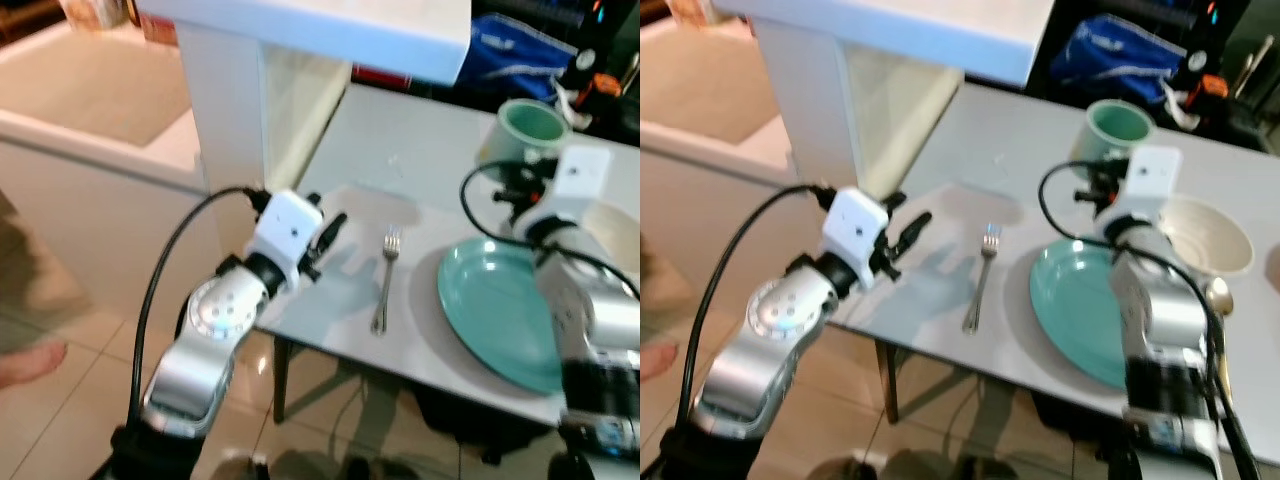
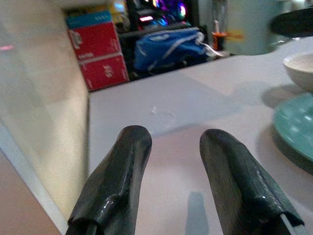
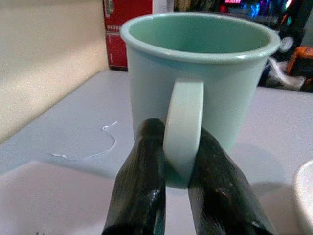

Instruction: Setting the table

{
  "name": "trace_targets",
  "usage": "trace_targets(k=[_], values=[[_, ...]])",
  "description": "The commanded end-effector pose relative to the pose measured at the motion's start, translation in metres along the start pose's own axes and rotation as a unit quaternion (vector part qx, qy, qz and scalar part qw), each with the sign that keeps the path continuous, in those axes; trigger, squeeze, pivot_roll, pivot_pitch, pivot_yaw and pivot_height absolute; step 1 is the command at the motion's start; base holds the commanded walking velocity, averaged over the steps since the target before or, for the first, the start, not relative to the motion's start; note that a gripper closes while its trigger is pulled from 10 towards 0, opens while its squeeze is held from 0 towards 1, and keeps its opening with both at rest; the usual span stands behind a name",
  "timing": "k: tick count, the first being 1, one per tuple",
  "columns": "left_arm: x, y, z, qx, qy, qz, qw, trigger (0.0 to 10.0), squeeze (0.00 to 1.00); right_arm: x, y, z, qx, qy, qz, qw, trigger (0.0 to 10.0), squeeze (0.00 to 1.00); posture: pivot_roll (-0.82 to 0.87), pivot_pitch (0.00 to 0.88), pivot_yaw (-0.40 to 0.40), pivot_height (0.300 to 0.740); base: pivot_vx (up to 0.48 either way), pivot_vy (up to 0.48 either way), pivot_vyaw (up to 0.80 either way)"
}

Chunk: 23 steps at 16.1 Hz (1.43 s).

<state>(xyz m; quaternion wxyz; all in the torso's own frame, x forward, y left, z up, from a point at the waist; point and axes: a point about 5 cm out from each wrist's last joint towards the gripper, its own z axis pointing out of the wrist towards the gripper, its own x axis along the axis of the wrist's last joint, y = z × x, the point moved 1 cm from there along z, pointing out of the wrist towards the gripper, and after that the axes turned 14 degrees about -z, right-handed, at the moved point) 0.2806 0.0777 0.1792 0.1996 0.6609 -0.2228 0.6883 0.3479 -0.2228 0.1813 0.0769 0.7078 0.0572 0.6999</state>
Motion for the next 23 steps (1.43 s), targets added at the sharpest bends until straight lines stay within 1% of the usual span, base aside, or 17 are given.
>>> trace_targets(k=[1, 3, 4, 6, 7, 8, 9, 11, 12, 14, 15, 16, 18, 20, 21, 22, 23], values=[[0.003, 0.006, 0.000, -0.024, -0.002, 0.000, 1.000, 10.0, 0.00, -0.004, 0.009, 0.009, -0.009, -0.003, -0.006, 1.000, 10.0, 0.00, 0.01, 0.132, -0.096, 0.740, 0.000, 0.000, 0.00], [0.006, 0.010, -0.001, -0.041, -0.005, 0.003, 0.999, 10.0, 0.00, -0.010, 0.008, 0.022, 0.001, -0.013, -0.012, 1.000, 10.0, 0.00, 0.01, 0.146, -0.091, 0.740, 0.000, 0.000, 0.00], [0.007, 0.010, -0.001, -0.043, -0.005, 0.004, 0.999, 10.0, 0.00, -0.011, 0.007, 0.024, 0.006, -0.015, -0.012, 1.000, 10.0, 0.00, 0.01, 0.148, -0.090, 0.740, 0.000, 0.000, 0.00], [0.009, 0.011, 0.003, -0.058, -0.008, 0.007, 0.998, 10.0, 0.00, -0.018, -0.007, 0.037, 0.034, -0.030, -0.002, 0.999, 10.0, 0.00, 0.01, 0.160, -0.084, 0.740, 0.000, 0.000, 0.00], [0.009, 0.012, 0.004, -0.061, -0.010, 0.011, 0.998, 10.0, 0.00, -0.021, -0.013, 0.039, 0.047, -0.036, -0.002, 0.998, 10.0, 0.00, 0.01, 0.165, -0.085, 0.740, 0.000, 0.000, 0.00], [0.010, 0.013, 0.004, -0.064, -0.011, 0.012, 0.998, 10.0, 0.00, -0.024, -0.023, 0.039, 0.068, -0.038, -0.005, 0.997, 10.0, 0.00, 0.02, 0.167, -0.091, 0.740, 0.000, 0.000, 0.00], [0.010, 0.015, 0.003, -0.065, -0.010, 0.011, 0.998, 10.0, 0.00, -0.026, -0.031, 0.037, 0.083, -0.039, -0.008, 0.996, 10.0, 0.00, 0.02, 0.167, -0.094, 0.740, 0.000, 0.000, 0.00], [0.010, 0.016, 0.001, -0.068, -0.012, 0.009, 0.998, 10.0, 0.00, -0.033, -0.036, 0.033, 0.092, -0.050, -0.028, 0.994, 10.0, 0.00, 0.02, 0.166, -0.100, 0.740, 0.000, 0.000, 0.00], [0.009, 0.018, 0.000, -0.074, -0.014, 0.005, 0.997, 10.0, 0.00, -0.038, -0.035, 0.030, 0.088, -0.055, -0.036, 0.994, 10.0, 0.00, 0.02, 0.166, -0.100, 0.740, 0.000, 0.000, 0.00], [0.007, 0.022, -0.001, -0.093, -0.019, 0.000, 0.995, 10.0, 0.00, -0.043, -0.031, 0.026, 0.079, -0.054, -0.040, 0.995, 10.0, 0.00, 0.01, 0.155, -0.094, 0.740, 0.000, 0.000, 0.00], [0.007, 0.022, -0.001, -0.093, -0.019, 0.000, 0.995, 10.0, 0.00, -0.043, -0.031, 0.026, 0.079, -0.054, -0.040, 0.995, 10.0, 0.00, 0.01, 0.155, -0.094, 0.740, 0.000, 0.000, 0.00], [0.005, 0.027, -0.002, -0.115, -0.028, 0.001, 0.993, 10.0, 0.00, -0.048, -0.024, 0.024, 0.057, -0.061, -0.049, 0.995, 10.0, 0.00, 0.02, 0.142, -0.082, 0.740, 0.000, 0.000, 0.00], [0.006, 0.028, 0.000, -0.122, -0.028, 0.004, 0.992, 10.0, 0.00, -0.052, -0.020, 0.019, 0.050, -0.078, -0.058, 0.994, 10.0, 0.00, 0.02, 0.133, -0.079, 0.740, 0.000, 0.000, 0.00], [0.007, 0.028, 0.000, -0.123, -0.027, 0.006, 0.992, 10.0, 0.00, -0.058, -0.018, 0.012, 0.056, -0.099, -0.045, 0.993, 10.0, 0.00, 0.02, 0.129, -0.077, 0.740, 0.000, 0.000, 0.00], [0.006, 0.027, 0.001, -0.124, -0.028, 0.006, 0.992, 10.0, 0.00, -0.060, -0.016, 0.010, 0.051, -0.102, -0.048, 0.992, 10.0, 0.00, 0.01, 0.124, -0.072, 0.740, 0.000, 0.000, 0.00], [0.005, 0.028, 0.002, -0.126, -0.029, 0.008, 0.992, 10.0, 0.00, -0.065, -0.015, 0.009, 0.045, -0.108, -0.036, 0.992, 10.0, 0.28, 0.01, 0.120, -0.067, 0.740, 0.000, 0.000, 0.00], [0.005, 0.029, 0.004, -0.129, -0.029, 0.009, 0.991, 10.0, 0.00, -0.070, -0.016, 0.011, 0.041, -0.117, -0.008, 0.992, 10.0, 1.00, 0.01, 0.116, -0.060, 0.740, 0.000, 0.000, 0.00]])
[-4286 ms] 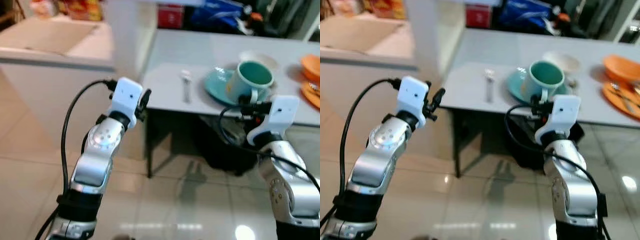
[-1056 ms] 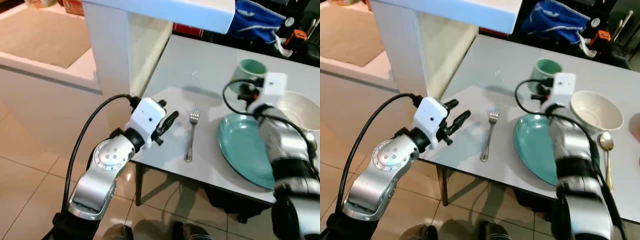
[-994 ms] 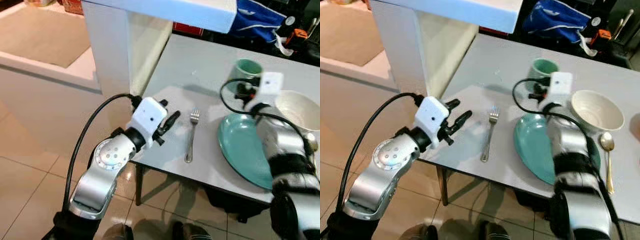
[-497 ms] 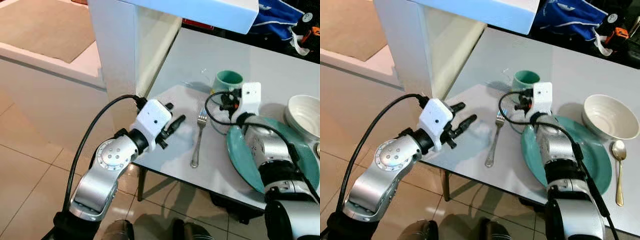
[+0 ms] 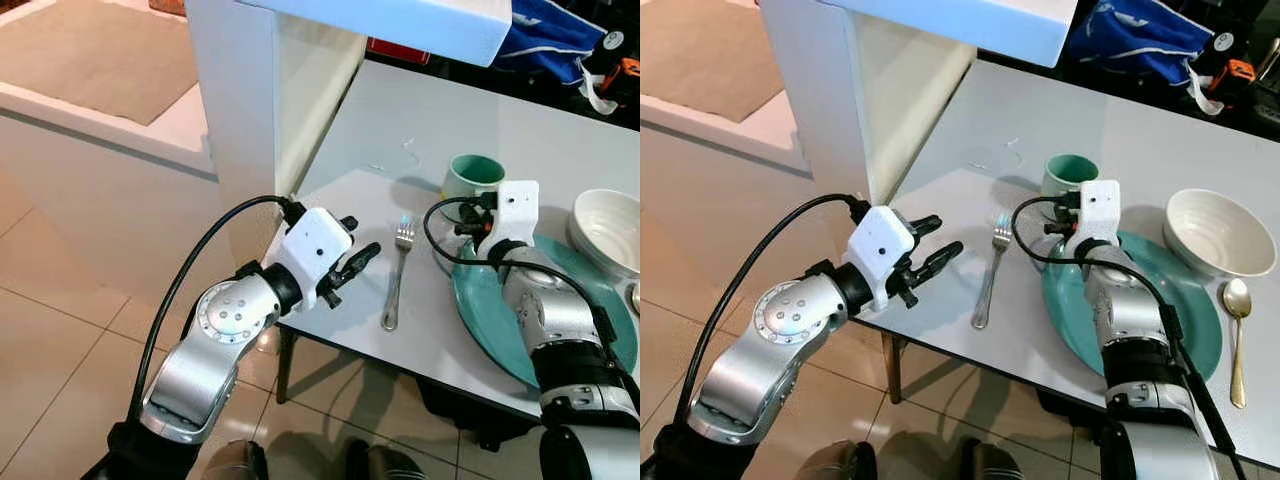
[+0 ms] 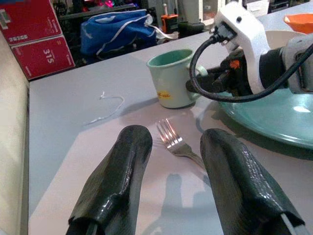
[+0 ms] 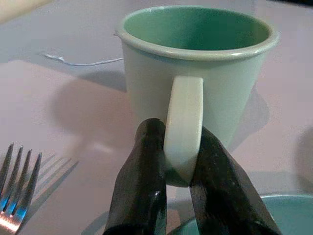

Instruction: Setting the table

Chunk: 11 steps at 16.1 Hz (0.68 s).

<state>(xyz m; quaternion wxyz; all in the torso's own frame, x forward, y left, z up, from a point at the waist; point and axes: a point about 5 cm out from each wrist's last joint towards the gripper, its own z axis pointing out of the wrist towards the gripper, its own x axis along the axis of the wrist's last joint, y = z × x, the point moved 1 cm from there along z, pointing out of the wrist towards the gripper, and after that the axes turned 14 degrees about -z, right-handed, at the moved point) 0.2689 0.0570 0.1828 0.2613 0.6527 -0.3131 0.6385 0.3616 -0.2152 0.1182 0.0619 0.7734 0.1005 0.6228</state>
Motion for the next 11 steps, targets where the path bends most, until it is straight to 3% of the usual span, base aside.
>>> trace_targets(k=[1, 6, 10, 11], values=[[0.001, 0.004, 0.003, -0.014, 0.002, 0.001, 1.000, 10.0, 0.00, -0.011, 0.003, -0.001, -0.008, -0.022, 0.021, 0.999, 10.0, 1.00, 0.01, 0.115, -0.060, 0.740, 0.000, 0.000, 0.00], [0.004, -0.002, 0.005, -0.011, 0.004, 0.016, 1.000, 10.0, 0.00, -0.019, -0.001, 0.004, 0.006, -0.031, 0.045, 0.998, 10.0, 1.00, 0.02, 0.111, -0.051, 0.740, 0.000, 0.000, 0.00], [0.006, -0.008, 0.002, 0.000, 0.006, 0.029, 1.000, 10.0, 0.00, -0.004, 0.008, -0.002, -0.015, -0.007, 0.029, 0.999, 10.0, 1.00, 0.03, 0.100, -0.055, 0.740, 0.000, 0.000, 0.00], [0.005, -0.010, 0.000, 0.011, 0.006, 0.030, 0.999, 10.0, 0.00, 0.006, 0.015, -0.016, -0.030, 0.012, 0.015, 0.999, 10.0, 0.79, 0.03, 0.093, -0.055, 0.740, 0.000, 0.000, 0.00]])
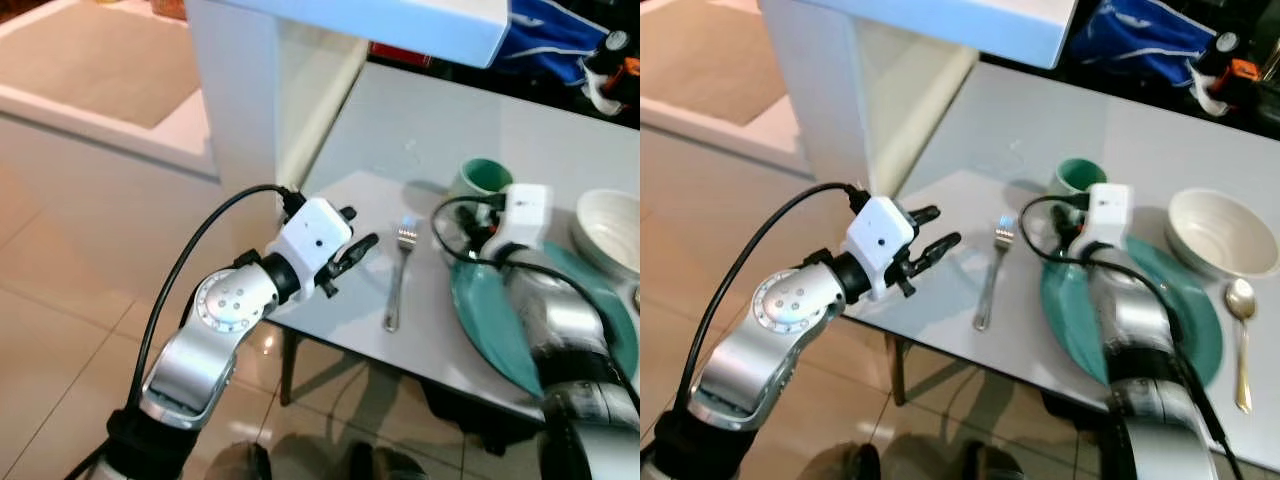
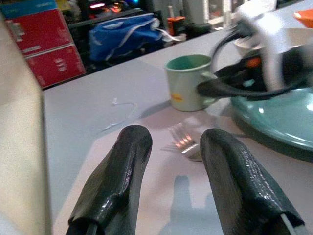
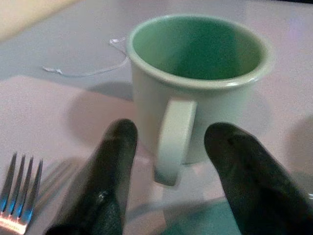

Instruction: Setting the table

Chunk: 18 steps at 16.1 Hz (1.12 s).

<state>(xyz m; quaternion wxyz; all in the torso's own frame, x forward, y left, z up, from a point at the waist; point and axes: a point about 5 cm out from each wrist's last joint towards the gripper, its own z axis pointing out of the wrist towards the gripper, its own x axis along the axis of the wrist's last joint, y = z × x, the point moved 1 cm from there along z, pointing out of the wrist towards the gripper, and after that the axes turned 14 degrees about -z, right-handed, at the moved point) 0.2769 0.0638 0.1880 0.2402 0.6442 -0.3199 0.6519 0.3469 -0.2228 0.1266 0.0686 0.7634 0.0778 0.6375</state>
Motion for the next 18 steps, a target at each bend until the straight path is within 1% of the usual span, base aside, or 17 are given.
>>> trace_targets(k=[1, 2, 3, 4, 5, 6, 7, 8, 9, 10, 11, 13, 14, 15, 16, 18], values=[[-0.001, -0.001, -0.003, 0.010, 0.000, 0.003, 1.000, 10.0, 0.00, 0.014, 0.012, -0.016, -0.023, 0.017, -0.004, 1.000, 10.0, 0.00, 0.03, 0.091, -0.054, 0.740, 0.000, 0.000, 0.00], [-0.003, -0.003, -0.005, 0.018, -0.001, -0.004, 1.000, 10.0, 0.00, 0.022, 0.016, -0.029, -0.034, 0.025, -0.006, 0.999, 10.0, 0.00, 0.02, 0.087, -0.051, 0.740, 0.000, 0.000, 0.00], [-0.004, -0.005, -0.006, 0.027, 0.002, -0.014, 1.000, 10.0, 0.00, 0.030, 0.018, -0.044, -0.045, 0.038, 0.001, 0.998, 10.0, 0.00, 0.01, 0.085, -0.043, 0.740, 0.000, 0.000, 0.00], [-0.006, -0.006, -0.008, 0.033, 0.002, -0.024, 0.999, 10.0, 0.00, 0.035, 0.018, -0.059, -0.053, 0.043, 0.005, 0.998, 10.0, 0.00, 0.00, 0.078, -0.032, 0.740, 0.000, 0.000, 0.00], [-0.007, -0.007, -0.007, 0.033, 0.001, -0.023, 0.999, 10.0, 0.00, 0.034, 0.016, -0.063, -0.054, 0.037, 0.004, 0.998, 10.0, 0.00, -0.01, 0.082, -0.020, 0.740, 0.000, 0.000, 0.00], [-0.010, -0.005, -0.005, 0.032, 0.000, -0.026, 0.999, 10.0, 0.00, 0.029, 0.014, -0.071, -0.060, 0.025, -0.004, 0.998, 10.0, 0.00, -0.01, 0.070, -0.015, 0.740, 0.000, 0.000, 0.00], [-0.010, -0.005, -0.005, 0.031, 0.000, -0.027, 0.999, 10.0, 0.00, 0.028, 0.014, -0.074, -0.062, 0.020, -0.007, 0.998, 10.0, 0.00, -0.01, 0.070, -0.015, 0.740, 0.000, 0.000, 0.00], [-0.014, -0.015, -0.005, 0.082, -0.002, -0.044, 0.996, 10.0, 0.00, 0.046, 0.017, -0.094, -0.104, 0.081, -0.030, 0.991, 10.0, 0.00, -0.02, 0.069, 0.001, 0.740, 0.000, 0.000, 0.00], [-0.016, -0.021, -0.006, 0.113, 0.002, -0.057, 0.992, 10.0, 0.00, 0.055, 0.018, -0.105, -0.124, 0.110, -0.027, 0.986, 10.0, 0.00, -0.03, 0.070, 0.009, 0.740, 0.000, 0.000, 0.00], [-0.016, -0.027, -0.008, 0.140, 0.008, -0.063, 0.988, 10.0, 0.00, 0.057, 0.020, -0.116, -0.149, 0.125, -0.001, 0.981, 10.0, 0.00, -0.04, 0.070, 0.016, 0.740, 0.000, 0.000, -0.80], [-0.017, -0.030, -0.008, 0.153, 0.007, -0.069, 0.986, 10.0, 0.00, 0.056, 0.021, -0.122, -0.168, 0.130, 0.017, 0.977, 10.0, 0.00, -0.04, 0.069, 0.019, 0.740, 0.000, 0.000, -0.80], [-0.018, -0.027, -0.008, 0.156, 0.011, -0.063, 0.986, 10.0, 0.00, 0.052, 0.017, -0.133, -0.173, 0.136, 0.007, 0.975, 10.0, 0.00, -0.05, 0.070, 0.022, 0.740, 0.000, 0.000, 0.00], [-0.019, -0.025, -0.007, 0.168, 0.020, -0.072, 0.983, 10.0, 0.00, 0.048, 0.012, -0.139, -0.169, 0.134, 0.002, 0.977, 10.0, 0.00, -0.06, 0.072, 0.021, 0.740, 0.000, 0.000, 0.00], [-0.017, -0.025, -0.007, 0.180, 0.030, -0.080, 0.980, 10.0, 0.00, 0.045, 0.008, -0.143, -0.164, 0.129, -0.002, 0.978, 10.0, 0.00, -0.06, 0.072, 0.022, 0.740, 0.000, 0.000, -0.80], [-0.017, -0.025, -0.007, 0.183, 0.032, -0.080, 0.979, 10.0, 0.00, 0.044, 0.007, -0.146, -0.164, 0.128, -0.002, 0.978, 10.0, 0.00, -0.07, 0.073, 0.023, 0.740, 0.000, 0.000, -0.80], [-0.013, -0.021, -0.006, 0.171, 0.039, -0.080, 0.981, 10.0, 0.00, 0.043, 0.007, -0.153, -0.176, 0.126, -0.002, 0.976, 10.0, 0.00, -0.09, 0.083, 0.040, 0.740, 0.000, 0.000, -0.80]])
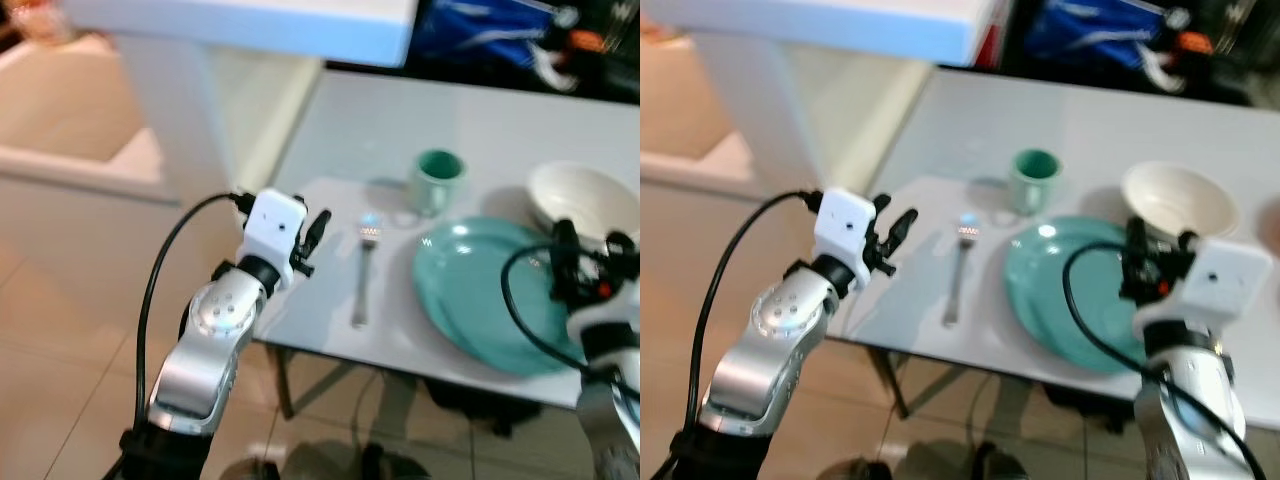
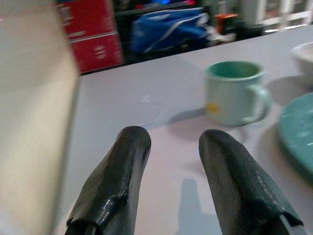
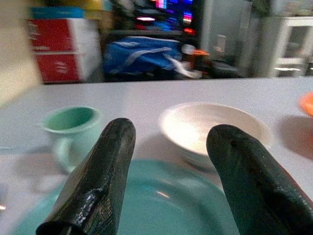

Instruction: Setting the table

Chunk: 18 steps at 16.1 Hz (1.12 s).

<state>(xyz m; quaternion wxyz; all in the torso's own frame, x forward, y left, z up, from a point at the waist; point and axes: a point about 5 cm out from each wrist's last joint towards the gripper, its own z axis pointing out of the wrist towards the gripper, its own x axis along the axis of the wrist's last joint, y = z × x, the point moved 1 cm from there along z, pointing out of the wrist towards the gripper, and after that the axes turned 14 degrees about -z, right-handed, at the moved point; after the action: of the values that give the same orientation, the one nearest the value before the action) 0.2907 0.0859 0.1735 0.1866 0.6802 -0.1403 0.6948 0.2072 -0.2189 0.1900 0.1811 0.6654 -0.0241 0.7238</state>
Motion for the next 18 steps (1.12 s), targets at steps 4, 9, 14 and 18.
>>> trace_targets(k=[4, 9, 14, 18], values=[[0.007, 0.005, 0.002, -0.019, 0.022, 0.003, 1.000, 10.0, 0.00, 0.009, 0.007, -0.008, -0.036, 0.020, 0.004, 0.999, 10.0, 0.00, -0.11, 0.080, 0.064, 0.740, 0.000, 0.000, -0.80], [0.020, 0.009, 0.004, -0.029, 0.051, -0.006, 0.998, 10.0, 0.00, 0.013, -0.004, 0.001, -0.012, 0.035, -0.003, 0.999, 10.0, 0.00, -0.09, 0.086, 0.053, 0.740, 0.000, 0.000, -0.80], [0.026, 0.005, 0.006, -0.024, 0.066, 0.016, 0.997, 10.0, 0.00, 0.014, -0.008, 0.003, -0.011, 0.038, 0.002, 0.999, 10.0, 0.00, -0.08, 0.079, 0.058, 0.740, 0.000, 0.000, -0.80], [0.025, 0.007, 0.011, -0.024, 0.065, 0.015, 0.997, 10.0, 0.00, 0.011, -0.009, 0.007, -0.017, 0.034, 0.006, 0.999, 10.0, 0.00, -0.07, 0.065, 0.065, 0.740, 0.000, -0.360, -0.80]])
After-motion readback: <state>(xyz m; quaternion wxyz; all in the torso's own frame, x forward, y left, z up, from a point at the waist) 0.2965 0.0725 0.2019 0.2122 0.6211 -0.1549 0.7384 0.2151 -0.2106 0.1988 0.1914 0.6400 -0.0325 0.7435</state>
